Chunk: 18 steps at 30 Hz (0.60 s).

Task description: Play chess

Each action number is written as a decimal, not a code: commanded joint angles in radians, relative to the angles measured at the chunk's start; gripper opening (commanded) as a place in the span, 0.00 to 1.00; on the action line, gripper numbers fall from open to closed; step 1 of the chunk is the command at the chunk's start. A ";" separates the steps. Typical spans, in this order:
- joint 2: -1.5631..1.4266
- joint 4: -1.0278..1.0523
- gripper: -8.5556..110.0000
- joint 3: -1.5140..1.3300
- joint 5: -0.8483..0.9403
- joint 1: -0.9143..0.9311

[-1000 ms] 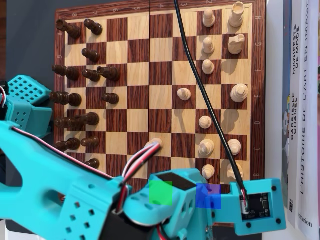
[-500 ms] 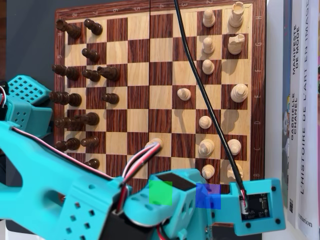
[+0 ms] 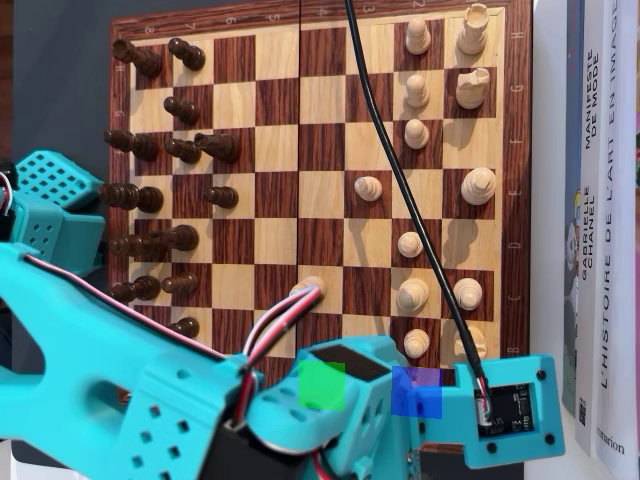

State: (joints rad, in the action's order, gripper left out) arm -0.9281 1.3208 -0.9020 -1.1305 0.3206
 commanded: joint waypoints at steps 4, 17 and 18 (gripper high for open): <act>-0.014 0.006 0.12 0.046 0.002 0.006; -0.037 0.014 0.12 0.044 0.006 0.012; -0.048 0.020 0.12 0.038 0.006 0.014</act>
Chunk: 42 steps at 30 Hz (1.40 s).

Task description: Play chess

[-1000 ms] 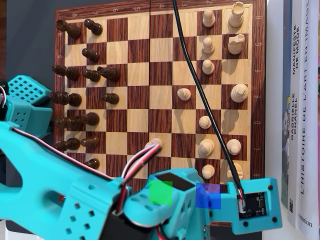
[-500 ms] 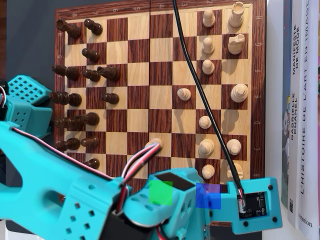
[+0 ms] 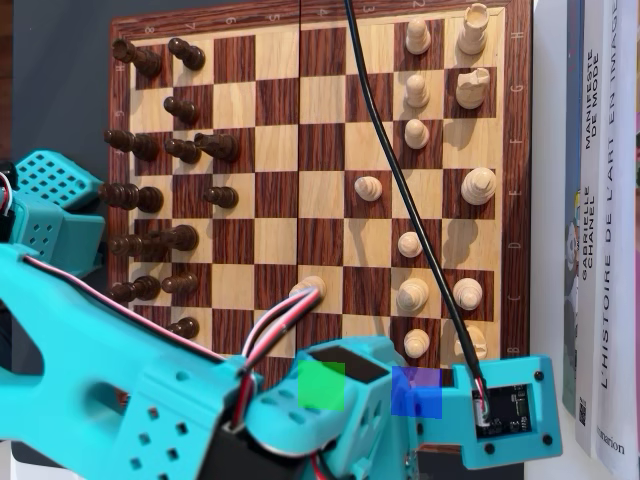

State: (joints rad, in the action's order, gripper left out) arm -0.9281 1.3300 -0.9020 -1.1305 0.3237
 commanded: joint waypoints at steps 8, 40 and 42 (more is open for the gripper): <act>-0.201 0.006 0.12 -0.087 -0.002 0.020; -0.410 0.005 0.12 -0.459 -0.005 0.109; -0.410 0.005 0.12 -0.459 -0.005 0.112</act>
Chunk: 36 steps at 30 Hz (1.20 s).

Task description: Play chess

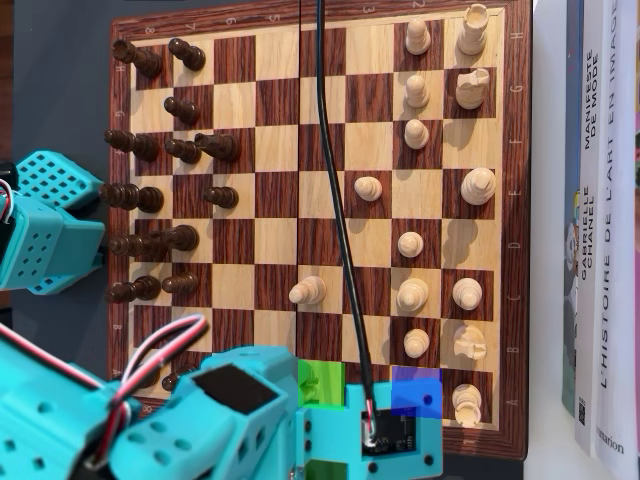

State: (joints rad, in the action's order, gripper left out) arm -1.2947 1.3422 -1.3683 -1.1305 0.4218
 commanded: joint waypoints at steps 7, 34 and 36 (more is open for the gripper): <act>-0.041 -0.020 0.12 -0.018 -0.005 0.014; -0.044 -0.078 0.17 -0.077 -0.005 0.011; -0.048 -0.080 0.17 -0.075 -0.005 0.012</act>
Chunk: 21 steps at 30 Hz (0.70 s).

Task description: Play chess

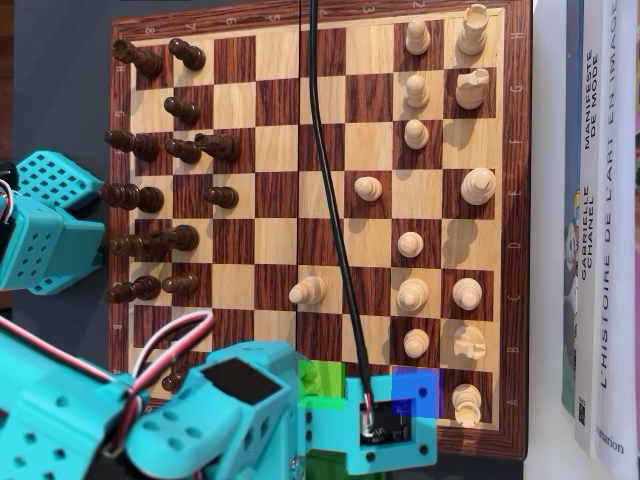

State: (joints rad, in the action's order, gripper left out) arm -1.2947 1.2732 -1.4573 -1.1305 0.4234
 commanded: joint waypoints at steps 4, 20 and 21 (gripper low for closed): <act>-0.048 -0.011 0.17 0.014 -0.005 0.011; -0.054 0.000 0.20 0.072 0.005 0.011; -0.055 0.002 0.20 0.074 0.003 0.011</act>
State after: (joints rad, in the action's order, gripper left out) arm -1.2947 1.2717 -1.4358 -1.1305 0.4249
